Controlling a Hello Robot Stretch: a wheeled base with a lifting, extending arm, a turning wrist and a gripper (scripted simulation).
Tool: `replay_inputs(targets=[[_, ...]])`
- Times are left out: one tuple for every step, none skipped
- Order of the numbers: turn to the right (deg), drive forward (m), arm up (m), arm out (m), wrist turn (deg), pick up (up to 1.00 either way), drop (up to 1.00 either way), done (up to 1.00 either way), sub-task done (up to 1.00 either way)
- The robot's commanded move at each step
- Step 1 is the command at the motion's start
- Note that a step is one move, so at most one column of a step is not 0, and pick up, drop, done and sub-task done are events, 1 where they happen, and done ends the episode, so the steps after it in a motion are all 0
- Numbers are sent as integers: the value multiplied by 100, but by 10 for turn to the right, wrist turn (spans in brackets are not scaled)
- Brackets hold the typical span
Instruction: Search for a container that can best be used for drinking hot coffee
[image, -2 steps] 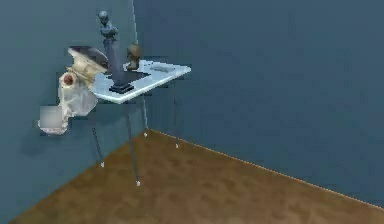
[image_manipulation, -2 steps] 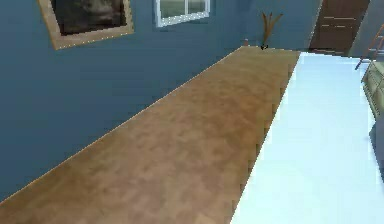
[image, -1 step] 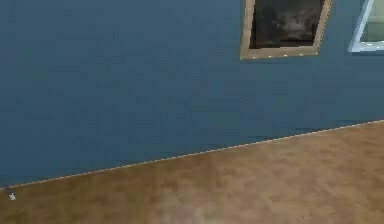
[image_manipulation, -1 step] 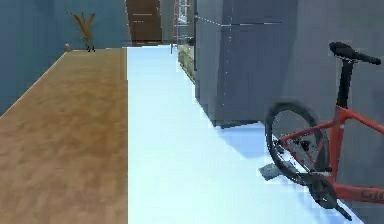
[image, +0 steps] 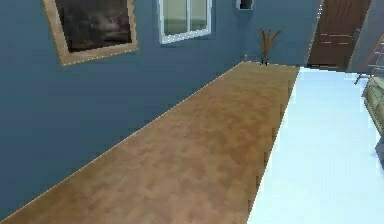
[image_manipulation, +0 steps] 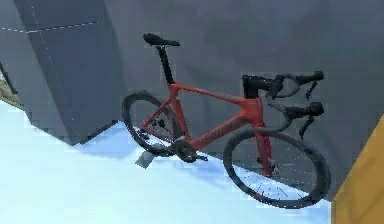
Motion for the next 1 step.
replay_inputs(targets=[[330, 0, 0, 0, 0, 0, 0, 0, 0]])
